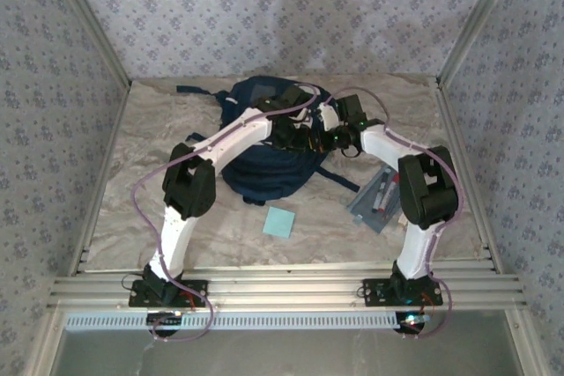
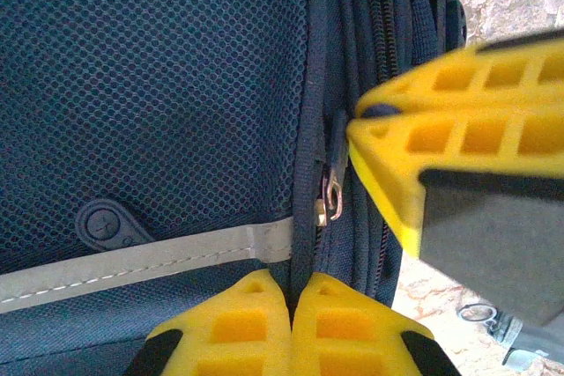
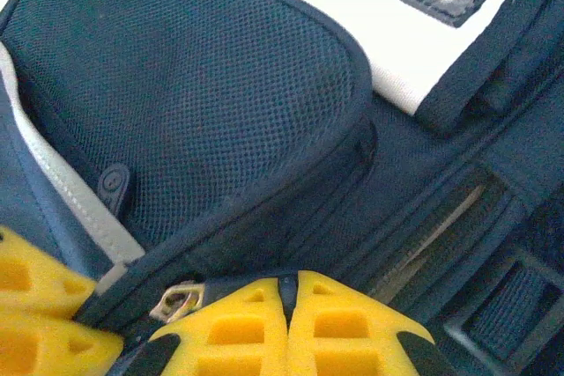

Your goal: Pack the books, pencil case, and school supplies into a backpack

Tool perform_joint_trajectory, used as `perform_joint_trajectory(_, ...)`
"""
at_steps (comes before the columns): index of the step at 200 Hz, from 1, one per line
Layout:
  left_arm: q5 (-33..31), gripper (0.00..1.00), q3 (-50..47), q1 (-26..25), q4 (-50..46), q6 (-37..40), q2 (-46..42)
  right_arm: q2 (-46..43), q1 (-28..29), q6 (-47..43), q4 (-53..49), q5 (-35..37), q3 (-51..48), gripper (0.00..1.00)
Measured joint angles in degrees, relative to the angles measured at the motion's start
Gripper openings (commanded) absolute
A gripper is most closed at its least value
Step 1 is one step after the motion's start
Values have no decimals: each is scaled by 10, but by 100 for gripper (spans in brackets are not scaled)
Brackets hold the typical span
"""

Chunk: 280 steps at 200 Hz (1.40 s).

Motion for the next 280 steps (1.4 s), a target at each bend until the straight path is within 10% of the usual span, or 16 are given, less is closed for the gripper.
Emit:
perform_joint_trajectory(117, 39, 0, -8, 7, 60, -87, 9, -118, 92, 449, 213, 263, -201, 0)
perform_joint_trajectory(129, 42, 21, -8, 7, 65, -92, 9, -125, 97, 467, 212, 283, -204, 0)
perform_joint_trajectory(160, 45, 74, 4, 8, 109, -92, 9, -132, 79, 483, 207, 281, -209, 0)
perform_joint_trajectory(280, 6, 74, 186, 18, 66, 51, 128, -67, -93, 352, 154, 219, -137, 0)
